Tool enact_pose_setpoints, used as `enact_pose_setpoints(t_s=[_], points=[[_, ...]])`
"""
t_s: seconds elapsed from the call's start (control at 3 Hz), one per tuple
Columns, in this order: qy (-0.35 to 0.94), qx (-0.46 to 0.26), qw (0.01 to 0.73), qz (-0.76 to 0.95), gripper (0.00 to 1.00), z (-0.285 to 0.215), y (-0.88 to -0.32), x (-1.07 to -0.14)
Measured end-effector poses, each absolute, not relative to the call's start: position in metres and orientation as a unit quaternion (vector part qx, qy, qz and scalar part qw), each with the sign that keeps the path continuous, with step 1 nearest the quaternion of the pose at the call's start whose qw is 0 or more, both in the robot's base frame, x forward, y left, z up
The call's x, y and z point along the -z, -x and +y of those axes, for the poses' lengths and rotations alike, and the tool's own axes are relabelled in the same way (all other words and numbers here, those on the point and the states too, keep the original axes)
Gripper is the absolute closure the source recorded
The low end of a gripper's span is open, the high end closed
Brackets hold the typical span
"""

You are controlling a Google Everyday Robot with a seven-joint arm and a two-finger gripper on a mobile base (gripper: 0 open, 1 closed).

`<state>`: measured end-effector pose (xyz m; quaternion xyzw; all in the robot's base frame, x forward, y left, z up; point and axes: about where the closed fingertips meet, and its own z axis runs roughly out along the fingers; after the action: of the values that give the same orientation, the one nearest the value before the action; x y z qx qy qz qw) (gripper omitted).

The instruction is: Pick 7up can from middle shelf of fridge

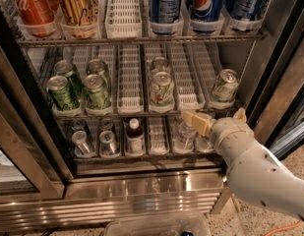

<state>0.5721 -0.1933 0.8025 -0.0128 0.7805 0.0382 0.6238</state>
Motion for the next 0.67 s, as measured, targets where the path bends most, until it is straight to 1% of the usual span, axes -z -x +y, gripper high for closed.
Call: enact_pose_setpoints(t_s=[0.33,0.67], points=[[-0.025,-0.043,0.629,0.776,0.00,-0.1980,-0.5748,-0.8013],[-0.066,-0.043,0.649,0.757,0.00,-0.2008,-0.5772,-0.7998]])
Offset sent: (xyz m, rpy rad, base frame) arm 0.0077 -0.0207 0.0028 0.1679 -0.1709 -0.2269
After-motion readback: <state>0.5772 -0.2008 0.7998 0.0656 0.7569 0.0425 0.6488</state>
